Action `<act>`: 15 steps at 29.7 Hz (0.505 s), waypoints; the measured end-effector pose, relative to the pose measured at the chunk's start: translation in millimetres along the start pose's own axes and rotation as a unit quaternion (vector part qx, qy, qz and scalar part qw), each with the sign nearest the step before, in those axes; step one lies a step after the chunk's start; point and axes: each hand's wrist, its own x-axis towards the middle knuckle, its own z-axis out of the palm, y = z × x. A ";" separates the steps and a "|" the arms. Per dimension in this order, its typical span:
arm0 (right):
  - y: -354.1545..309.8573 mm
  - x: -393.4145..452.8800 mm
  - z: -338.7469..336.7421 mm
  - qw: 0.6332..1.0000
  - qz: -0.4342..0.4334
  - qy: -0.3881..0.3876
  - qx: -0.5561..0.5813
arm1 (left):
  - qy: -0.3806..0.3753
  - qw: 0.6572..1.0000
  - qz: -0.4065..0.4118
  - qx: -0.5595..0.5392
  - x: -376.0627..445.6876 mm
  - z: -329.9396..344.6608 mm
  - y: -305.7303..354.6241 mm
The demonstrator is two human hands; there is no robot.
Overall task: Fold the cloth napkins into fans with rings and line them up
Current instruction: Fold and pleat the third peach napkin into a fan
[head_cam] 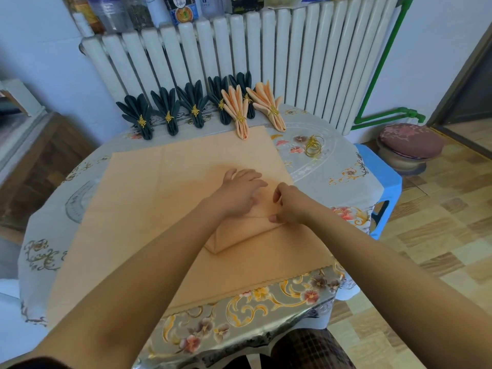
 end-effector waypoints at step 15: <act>10.1 -1.5 5.5 0.998 0.008 0.055 -0.039 | 0.060 0.992 0.027 0.105 -4.9 -12.8 10.9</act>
